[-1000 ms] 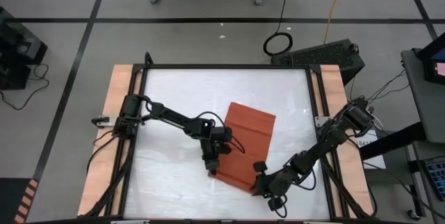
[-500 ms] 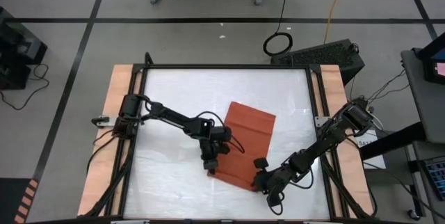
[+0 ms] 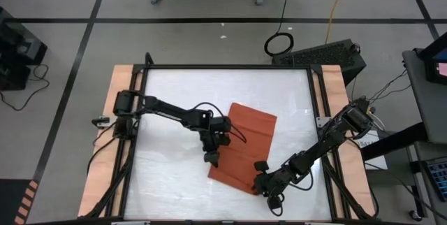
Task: Roll towel into tight, uniform cylinder
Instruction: Roll the kitchen towel
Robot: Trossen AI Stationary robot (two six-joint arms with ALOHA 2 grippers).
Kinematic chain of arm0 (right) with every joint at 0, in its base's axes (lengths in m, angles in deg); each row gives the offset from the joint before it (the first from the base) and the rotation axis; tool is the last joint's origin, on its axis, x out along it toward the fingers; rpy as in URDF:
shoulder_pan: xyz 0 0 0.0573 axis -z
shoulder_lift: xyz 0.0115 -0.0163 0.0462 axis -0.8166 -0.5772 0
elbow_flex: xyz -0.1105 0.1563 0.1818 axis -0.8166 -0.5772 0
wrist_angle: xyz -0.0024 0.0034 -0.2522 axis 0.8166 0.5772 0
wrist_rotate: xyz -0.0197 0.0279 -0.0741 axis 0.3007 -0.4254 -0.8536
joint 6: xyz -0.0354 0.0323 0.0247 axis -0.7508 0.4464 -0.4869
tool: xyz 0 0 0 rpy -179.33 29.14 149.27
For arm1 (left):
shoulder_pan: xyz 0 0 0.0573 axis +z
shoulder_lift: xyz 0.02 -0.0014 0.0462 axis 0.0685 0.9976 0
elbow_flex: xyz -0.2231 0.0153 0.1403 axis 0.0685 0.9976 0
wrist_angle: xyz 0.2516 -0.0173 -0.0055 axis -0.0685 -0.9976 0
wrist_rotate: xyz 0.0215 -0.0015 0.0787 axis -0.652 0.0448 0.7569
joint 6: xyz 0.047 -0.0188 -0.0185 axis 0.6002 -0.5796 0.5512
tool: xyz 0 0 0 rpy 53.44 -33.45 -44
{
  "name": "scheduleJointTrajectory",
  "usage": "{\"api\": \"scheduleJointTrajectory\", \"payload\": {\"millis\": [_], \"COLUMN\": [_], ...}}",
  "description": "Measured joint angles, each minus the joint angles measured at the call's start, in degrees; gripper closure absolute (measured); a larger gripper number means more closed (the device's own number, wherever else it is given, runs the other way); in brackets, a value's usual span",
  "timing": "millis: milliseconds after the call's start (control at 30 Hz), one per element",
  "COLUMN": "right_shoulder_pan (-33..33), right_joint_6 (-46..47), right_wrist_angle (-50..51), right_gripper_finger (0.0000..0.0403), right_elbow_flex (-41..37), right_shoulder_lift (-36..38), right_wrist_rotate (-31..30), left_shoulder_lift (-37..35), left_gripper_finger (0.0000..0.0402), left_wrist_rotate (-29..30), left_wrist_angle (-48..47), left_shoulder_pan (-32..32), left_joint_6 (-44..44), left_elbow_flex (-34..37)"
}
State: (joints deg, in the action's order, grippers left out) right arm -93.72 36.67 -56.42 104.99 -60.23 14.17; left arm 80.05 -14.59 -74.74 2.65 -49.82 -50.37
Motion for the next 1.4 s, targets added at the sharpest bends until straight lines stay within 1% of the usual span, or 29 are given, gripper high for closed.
{"api": "scheduleJointTrajectory", "payload": {"millis": [100, 200, 300, 400, 500, 567, 633, 733, 900, 1000, 1133, 1333, 1400], "right_shoulder_pan": [0.03, 0.01, 0.01, 0.01, 0.01, 0.01, 0.01, 0.01, 0.01, 0.01, -0.05, -0.05, -0.03], "right_joint_6": [0.72, 1.25, 1.70, 1.94, 2.28, 2.54, 2.80, 2.86, 2.99, 3.72, 4.36, 4.49, 4.49], "right_wrist_angle": [0.07, 0.12, 0.11, 0.10, 0.14, 0.16, 0.19, 0.23, 0.25, 0.32, 0.43, 0.45, 0.49], "right_gripper_finger": [0.0310, 0.0310, 0.0310, 0.0310, 0.0310, 0.0310, 0.0310, 0.0310, 0.0310, 0.0310, 0.0310, 0.0310, 0.0310], "right_elbow_flex": [-0.01, -0.03, -0.07, -0.10, -0.10, -0.10, -0.12, -0.12, -0.12, -0.14, -0.14, -0.16, -0.16], "right_shoulder_lift": [-0.02, -0.02, -0.04, -0.07, -0.07, -0.09, -0.09, -0.11, -0.11, -0.13, -0.15, -0.15, -0.15], "right_wrist_rotate": [0.17, 0.21, 0.24, 0.31, 0.35, 0.37, 0.39, 0.41, 0.41, 0.41, -0.35, -0.53, -0.58], "left_shoulder_lift": [-2.99, -6.71, -9.58, -10.58, -10.34, -9.38, -8.17, -6.58, -3.40, -2.23, -1.93, -1.87, -1.49], "left_gripper_finger": [0.0208, 0.0208, 0.0207, 0.0207, 0.0207, 0.0207, 0.0207, 0.0207, 0.0207, 0.0207, 0.0207, 0.0207, 0.0207], "left_wrist_rotate": [2.59, 7.96, 16.26, 25.46, 34.82, 41.72, 46.23, 47.12, 45.88, 43.84, 42.58, 42.48, 42.89], "left_wrist_angle": [-1.80, -2.96, -2.92, -2.70, -2.67, -2.43, -2.84, -2.58, -3.10, -2.46, -2.45, -2.41, -1.84], "left_shoulder_pan": [-1.15, -4.20, -8.84, -14.26, -19.04, -21.25, -22.58, -22.94, -22.46, -22.42, -22.43, -22.43, -22.42], "left_joint_6": [4.66, 11.15, 18.00, 24.90, 31.18, 33.82, 34.98, 35.15, 33.69, 33.60, 33.60, 33.57, 32.35], "left_elbow_flex": [-0.04, -0.13, -0.13, -0.17, -0.13, -0.13, -0.05, -0.04, -0.02, -0.04, -0.04, -0.04, -0.05]}}
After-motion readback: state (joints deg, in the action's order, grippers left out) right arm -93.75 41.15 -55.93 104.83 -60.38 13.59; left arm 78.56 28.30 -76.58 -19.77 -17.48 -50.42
